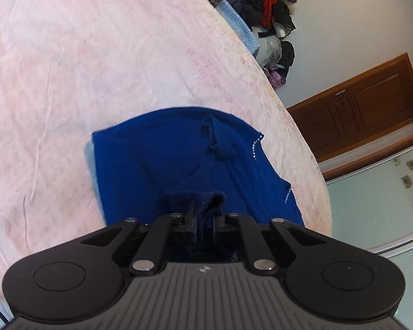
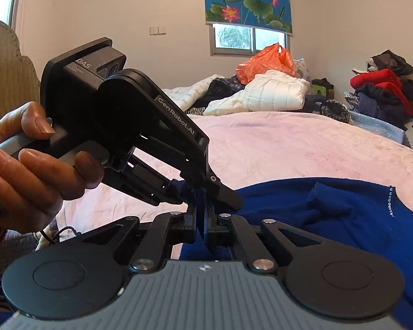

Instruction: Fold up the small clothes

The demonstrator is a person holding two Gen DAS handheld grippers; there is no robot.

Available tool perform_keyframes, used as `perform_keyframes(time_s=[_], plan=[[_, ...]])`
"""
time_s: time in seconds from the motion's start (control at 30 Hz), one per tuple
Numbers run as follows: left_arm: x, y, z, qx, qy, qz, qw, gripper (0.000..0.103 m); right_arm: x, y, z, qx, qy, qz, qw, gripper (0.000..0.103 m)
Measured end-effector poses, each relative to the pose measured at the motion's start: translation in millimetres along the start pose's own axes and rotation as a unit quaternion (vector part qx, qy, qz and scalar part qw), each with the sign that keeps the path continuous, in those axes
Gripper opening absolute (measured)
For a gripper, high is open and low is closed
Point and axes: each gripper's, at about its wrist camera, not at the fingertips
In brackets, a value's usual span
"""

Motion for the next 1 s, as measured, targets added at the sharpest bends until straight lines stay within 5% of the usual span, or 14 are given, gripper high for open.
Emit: perform_keyframes(time_s=[0.17, 0.33, 0.5, 0.67, 0.77, 0.83, 0.87, 1.0], plan=[[-2, 60, -16, 0.086, 0.081, -0.024, 0.9927, 0.008, -12, 16, -8, 0.002, 0.025, 0.025, 0.999, 0.002], [-6, 140, -24, 0.183, 0.174, -0.021, 0.9674, 0.008, -39, 62, -32, 0.042, 0.092, 0.068, 0.993, 0.002], [26, 205, -18, 0.250, 0.152, 0.019, 0.9560, 0.008, -86, 126, -37, 0.141, 0.178, 0.101, 0.969, 0.002], [76, 252, -1, 0.310, 0.127, 0.030, 0.9418, 0.008, -123, 193, 8, 0.250, 0.212, 0.156, 0.932, 0.002], [91, 248, -2, 0.306, 0.098, 0.024, 0.9465, 0.008, -129, 221, 41, 0.314, 0.188, 0.167, 0.916, 0.019], [95, 235, -5, 0.302, 0.085, 0.004, 0.9496, 0.008, -128, 223, 56, 0.318, 0.159, 0.187, 0.916, 0.060], [96, 227, -6, 0.301, 0.076, -0.012, 0.9506, 0.008, -126, 224, 62, 0.321, 0.149, 0.186, 0.917, 0.067], [99, 184, -1, 0.294, 0.041, -0.058, 0.9533, 0.009, -104, 228, 75, 0.360, 0.104, 0.130, 0.918, 0.066]])
Point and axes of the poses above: each gripper's, at about its wrist camera, not at the fingertips, and x roughly the way its jaws point, y to its right, z to its underside, and after that the axes turned 4 degrees about -z, right-handed
